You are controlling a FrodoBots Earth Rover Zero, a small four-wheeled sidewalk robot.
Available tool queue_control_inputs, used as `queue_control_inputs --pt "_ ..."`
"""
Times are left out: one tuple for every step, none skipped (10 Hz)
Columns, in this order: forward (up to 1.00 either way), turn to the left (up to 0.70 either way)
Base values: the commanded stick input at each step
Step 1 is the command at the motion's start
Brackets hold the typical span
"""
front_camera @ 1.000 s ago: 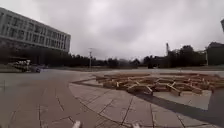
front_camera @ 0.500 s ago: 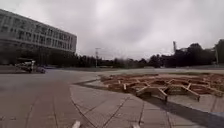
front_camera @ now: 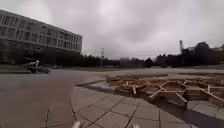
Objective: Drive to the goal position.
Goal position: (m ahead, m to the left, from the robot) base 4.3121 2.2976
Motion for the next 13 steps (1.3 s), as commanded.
queue_control_inputs --pt "0.70 0.35" --pt "0.70 0.35" --pt "0.70 0.35" --pt "0.70 0.24" --pt "0.70 0.04" --pt "0.70 0.02" --pt "0.70 0.00" --pt "0.70 0.00" --pt "0.70 0.00" --pt "0.70 0.00" --pt "0.70 0.00" --pt "0.70 0.00" --pt "0.70 0.00"
